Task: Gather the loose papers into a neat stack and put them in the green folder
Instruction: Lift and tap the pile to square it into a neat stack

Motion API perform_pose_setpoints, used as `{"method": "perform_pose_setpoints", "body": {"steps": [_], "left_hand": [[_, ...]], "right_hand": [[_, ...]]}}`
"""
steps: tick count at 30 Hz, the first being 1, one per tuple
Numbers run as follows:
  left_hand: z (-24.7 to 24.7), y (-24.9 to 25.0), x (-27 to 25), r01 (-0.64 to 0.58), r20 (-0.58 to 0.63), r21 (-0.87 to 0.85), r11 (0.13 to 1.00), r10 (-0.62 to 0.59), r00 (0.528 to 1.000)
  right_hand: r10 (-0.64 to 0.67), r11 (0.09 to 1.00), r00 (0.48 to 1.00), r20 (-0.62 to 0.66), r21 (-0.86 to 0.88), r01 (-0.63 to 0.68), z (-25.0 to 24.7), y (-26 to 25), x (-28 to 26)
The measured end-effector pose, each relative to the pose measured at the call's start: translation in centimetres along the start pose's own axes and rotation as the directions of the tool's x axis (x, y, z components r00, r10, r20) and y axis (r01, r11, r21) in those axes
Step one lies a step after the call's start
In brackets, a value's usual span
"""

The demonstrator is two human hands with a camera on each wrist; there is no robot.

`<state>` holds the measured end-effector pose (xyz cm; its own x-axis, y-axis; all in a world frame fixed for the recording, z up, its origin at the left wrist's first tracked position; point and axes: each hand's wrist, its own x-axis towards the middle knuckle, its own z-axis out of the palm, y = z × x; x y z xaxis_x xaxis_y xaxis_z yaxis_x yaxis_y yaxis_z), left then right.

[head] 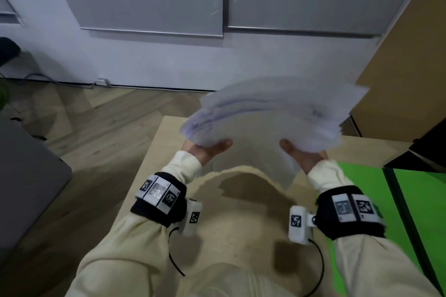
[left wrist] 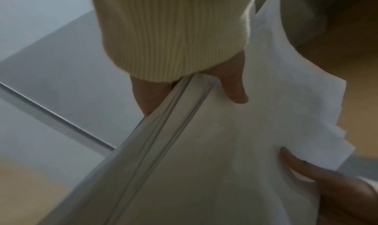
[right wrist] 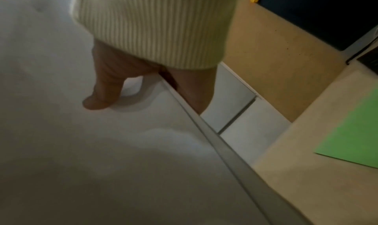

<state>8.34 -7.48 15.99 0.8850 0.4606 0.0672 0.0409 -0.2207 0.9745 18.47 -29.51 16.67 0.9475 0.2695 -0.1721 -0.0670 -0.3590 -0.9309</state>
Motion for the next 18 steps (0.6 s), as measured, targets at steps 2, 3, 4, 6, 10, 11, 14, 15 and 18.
{"method": "perform_pose_setpoints", "body": {"steps": [2, 3, 4, 6, 10, 11, 14, 15, 18], "left_hand": [[-0.1, -0.8, -0.4, 0.006, -0.018, -0.020, 1.000, -0.006, 1.000], [-0.2, -0.8, -0.5, 0.018, -0.018, -0.049, 0.999, -0.019, 1.000], [-0.4, -0.8, -0.4, 0.035, -0.021, -0.074, 0.997, -0.037, 0.999], [-1.1, -0.2, 0.0, 0.055, -0.043, -0.115, 0.992, -0.060, 0.997], [-1.3, 0.9, 1.2, 0.018, -0.159, -0.294, 0.956, -0.068, 0.985], [-0.8, 1.3, 1.3, 0.015, -0.211, -0.309, 0.951, -0.084, 0.974], [0.8, 2.3, 1.0, 0.007, -0.226, -0.345, 0.939, -0.091, 0.970], [1.2, 2.8, 1.0, -0.005, -0.264, -0.372, 0.928, -0.101, 0.959], [1.3, 3.6, 1.6, -0.014, -0.413, -0.416, 0.909, -0.175, 0.894]], "right_hand": [[0.024, 1.000, 0.998, -0.065, 0.008, -0.024, 0.5, 1.8, 0.0], [0.040, 0.999, 0.994, -0.098, 0.015, -0.039, 0.6, 2.0, -0.3], [0.055, 0.998, 0.994, -0.099, 0.002, -0.055, 0.6, 2.0, -0.5], [0.071, 0.997, 0.994, -0.087, -0.007, -0.071, 0.4, 1.7, -0.3], [0.010, 0.998, 0.999, -0.054, 0.066, -0.006, 0.1, 1.0, 0.1], [0.001, 0.998, 0.999, -0.048, 0.061, 0.002, 0.5, 0.9, 0.1], [-0.014, 0.996, 0.998, -0.055, 0.087, 0.019, 1.3, 0.9, 0.1], [-0.028, 0.995, 0.998, -0.058, 0.097, 0.033, 1.5, 0.9, 0.0], [-0.052, 0.986, 0.996, -0.079, 0.157, 0.064, 1.0, 0.9, 0.3]]}}
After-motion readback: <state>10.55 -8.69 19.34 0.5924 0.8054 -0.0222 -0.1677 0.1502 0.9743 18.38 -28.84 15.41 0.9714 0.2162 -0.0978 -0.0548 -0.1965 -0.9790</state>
